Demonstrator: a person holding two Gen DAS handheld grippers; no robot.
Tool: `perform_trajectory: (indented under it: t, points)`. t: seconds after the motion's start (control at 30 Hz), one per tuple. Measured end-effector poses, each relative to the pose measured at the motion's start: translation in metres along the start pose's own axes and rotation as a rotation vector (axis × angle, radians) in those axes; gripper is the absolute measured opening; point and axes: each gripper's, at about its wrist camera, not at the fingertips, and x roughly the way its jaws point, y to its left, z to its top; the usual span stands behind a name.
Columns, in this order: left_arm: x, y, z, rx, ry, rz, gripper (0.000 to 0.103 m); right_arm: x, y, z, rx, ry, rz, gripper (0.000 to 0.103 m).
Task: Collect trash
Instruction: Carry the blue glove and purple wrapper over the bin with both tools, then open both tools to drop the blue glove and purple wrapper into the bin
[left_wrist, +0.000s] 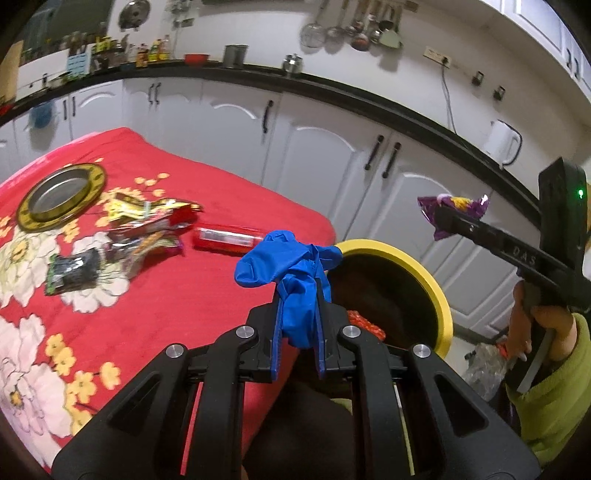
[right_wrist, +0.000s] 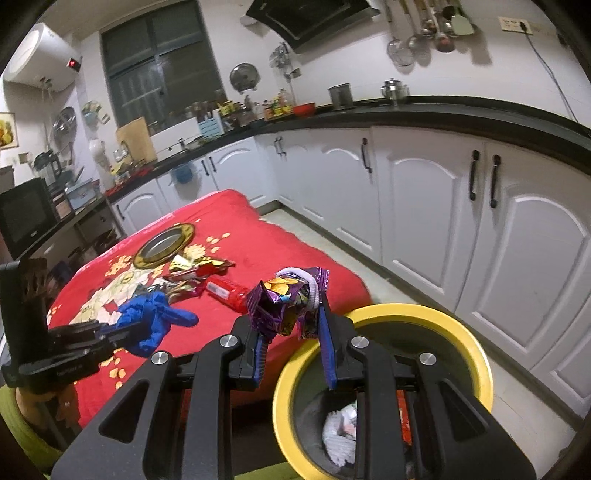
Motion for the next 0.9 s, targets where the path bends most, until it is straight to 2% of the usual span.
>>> perform_trajectory:
  t: [0.4,0.9]
  points:
    - [0.025,-0.046,-0.003,0.096,0.040,-0.069,0.008,-0.027,-0.041,-0.005,0.052,-0.029,-0.075,0.023]
    - [0.063,-0.089,-0.016,0.152,0.106,-0.140,0.008,-0.040,-0.076,-0.016,0.087,-0.013,-0.120,0.023]
